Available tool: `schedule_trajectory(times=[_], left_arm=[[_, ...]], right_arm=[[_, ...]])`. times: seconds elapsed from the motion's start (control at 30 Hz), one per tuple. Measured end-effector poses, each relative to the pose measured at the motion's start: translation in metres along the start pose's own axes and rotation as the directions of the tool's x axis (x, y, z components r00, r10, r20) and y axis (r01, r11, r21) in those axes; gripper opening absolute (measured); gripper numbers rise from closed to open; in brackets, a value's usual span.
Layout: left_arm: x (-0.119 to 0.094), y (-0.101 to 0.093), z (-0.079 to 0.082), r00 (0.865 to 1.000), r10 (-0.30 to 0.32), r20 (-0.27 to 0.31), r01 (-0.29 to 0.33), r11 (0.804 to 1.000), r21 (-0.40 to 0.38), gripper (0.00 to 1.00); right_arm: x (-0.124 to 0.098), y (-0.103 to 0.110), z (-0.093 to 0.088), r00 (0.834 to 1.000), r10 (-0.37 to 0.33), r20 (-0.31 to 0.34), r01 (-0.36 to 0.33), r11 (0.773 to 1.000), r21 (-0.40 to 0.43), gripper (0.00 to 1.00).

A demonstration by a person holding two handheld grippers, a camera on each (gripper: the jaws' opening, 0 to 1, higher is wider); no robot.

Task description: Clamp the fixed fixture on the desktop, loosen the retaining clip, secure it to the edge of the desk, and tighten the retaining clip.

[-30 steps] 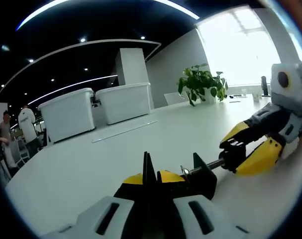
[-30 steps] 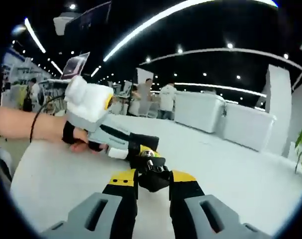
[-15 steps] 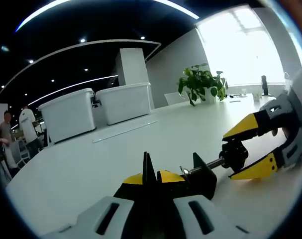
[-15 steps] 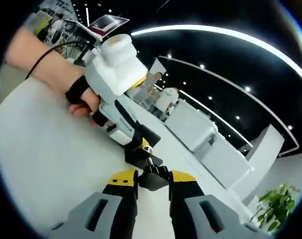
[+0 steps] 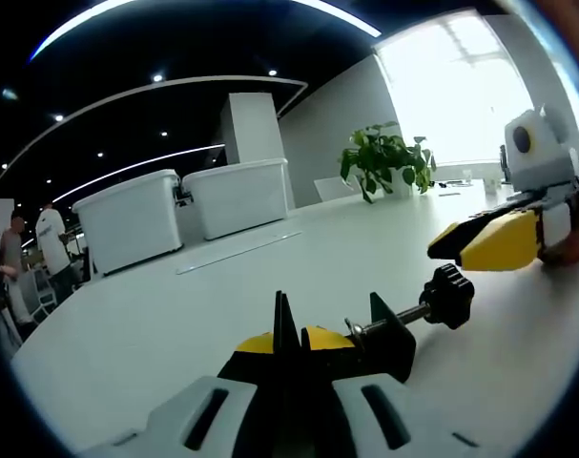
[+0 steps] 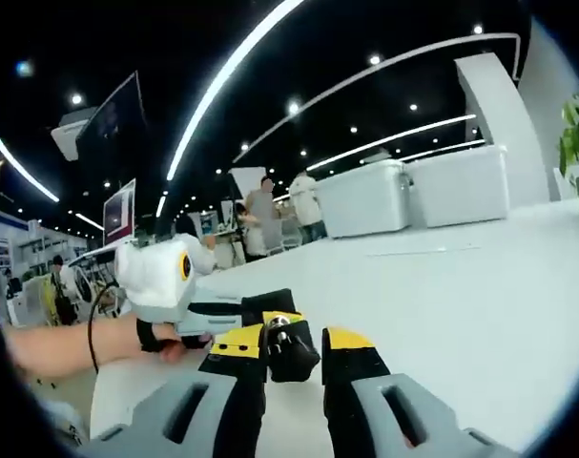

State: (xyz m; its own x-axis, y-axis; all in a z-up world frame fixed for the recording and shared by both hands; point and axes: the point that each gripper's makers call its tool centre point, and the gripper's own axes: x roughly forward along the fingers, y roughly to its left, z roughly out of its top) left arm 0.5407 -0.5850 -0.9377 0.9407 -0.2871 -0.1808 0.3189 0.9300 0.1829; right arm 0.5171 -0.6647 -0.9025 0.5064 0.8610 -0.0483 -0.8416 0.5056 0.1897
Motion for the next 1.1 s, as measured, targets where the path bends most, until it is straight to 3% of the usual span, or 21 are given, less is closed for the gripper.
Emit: schedule_trajectory(times=[0.17,0.3,0.5,0.77,0.93,1.1], left_arm=[[0.0,0.001,0.0,1.0,0.0,0.0,0.0,1.0,0.001,0.07],[0.001,0.001,0.0,1.0,-0.001,0.001,0.001,1.0,0.001,0.07],[0.002,0.001,0.001,1.0,0.002,0.002,-0.002,1.0,0.005,0.07],[0.002,0.0,0.001,1.0,0.005,0.008,-0.005,1.0,0.016,0.07],[0.002,0.0,0.002,1.0,0.005,0.013,-0.005,1.0,0.029,0.07],[0.002,0.001,0.001,1.0,0.007,-0.001,-0.007,1.0,0.005,0.07]], right_arm=[[0.003,0.009,-0.002,0.998,0.065,-0.011,-0.064,0.996,0.058,0.22],[0.009,0.007,-0.009,0.997,0.058,-0.046,-0.055,0.997,0.051,0.22],[0.009,0.008,-0.01,0.998,0.051,-0.04,-0.05,0.998,0.04,0.21],[0.007,0.014,-0.006,1.0,0.016,-0.015,-0.018,0.99,-0.14,0.17],[0.006,0.022,-0.006,1.0,-0.015,-0.004,0.013,0.932,-0.361,0.17],[0.005,0.026,-0.007,1.0,-0.03,0.001,0.028,0.912,-0.409,0.17]])
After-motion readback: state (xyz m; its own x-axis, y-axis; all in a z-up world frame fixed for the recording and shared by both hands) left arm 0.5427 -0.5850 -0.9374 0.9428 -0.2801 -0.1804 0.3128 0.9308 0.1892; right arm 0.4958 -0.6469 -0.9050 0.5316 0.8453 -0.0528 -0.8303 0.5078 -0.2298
